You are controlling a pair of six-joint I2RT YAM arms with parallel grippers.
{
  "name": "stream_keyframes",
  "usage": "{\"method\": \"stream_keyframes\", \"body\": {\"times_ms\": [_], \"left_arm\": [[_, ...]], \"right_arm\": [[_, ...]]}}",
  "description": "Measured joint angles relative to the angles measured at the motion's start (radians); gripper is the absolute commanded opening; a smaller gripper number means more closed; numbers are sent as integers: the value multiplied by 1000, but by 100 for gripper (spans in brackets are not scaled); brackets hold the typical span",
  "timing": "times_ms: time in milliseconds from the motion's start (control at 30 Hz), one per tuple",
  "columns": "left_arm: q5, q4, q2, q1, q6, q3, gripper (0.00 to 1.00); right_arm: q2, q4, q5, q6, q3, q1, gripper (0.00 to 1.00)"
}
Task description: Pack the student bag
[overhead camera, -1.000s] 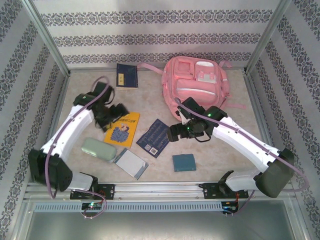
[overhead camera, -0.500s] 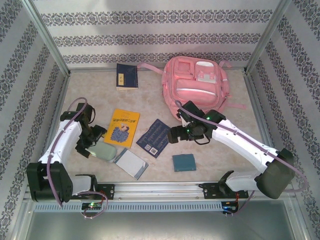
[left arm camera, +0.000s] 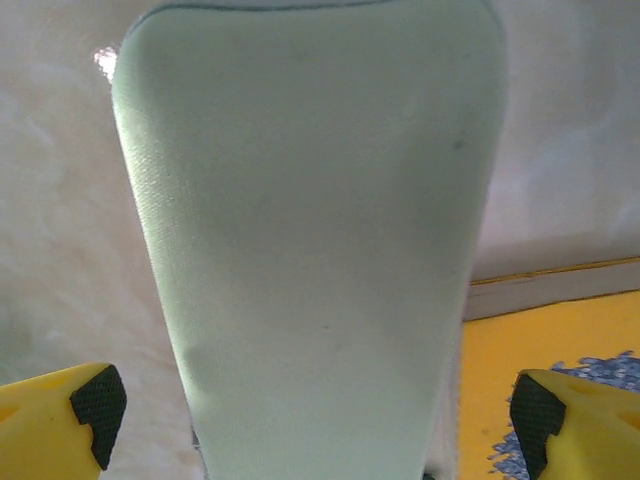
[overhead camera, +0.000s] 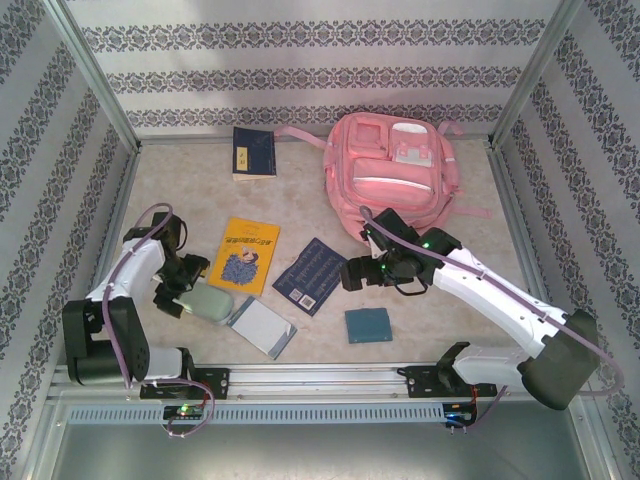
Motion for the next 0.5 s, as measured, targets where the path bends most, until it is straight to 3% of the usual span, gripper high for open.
{"method": "stream_keyframes", "body": {"times_ms": [500], "left_arm": [[21,27,160,0,5,-47,100]], "right_arm": [[-1,2,-2,27,-29,-6,95]]}}
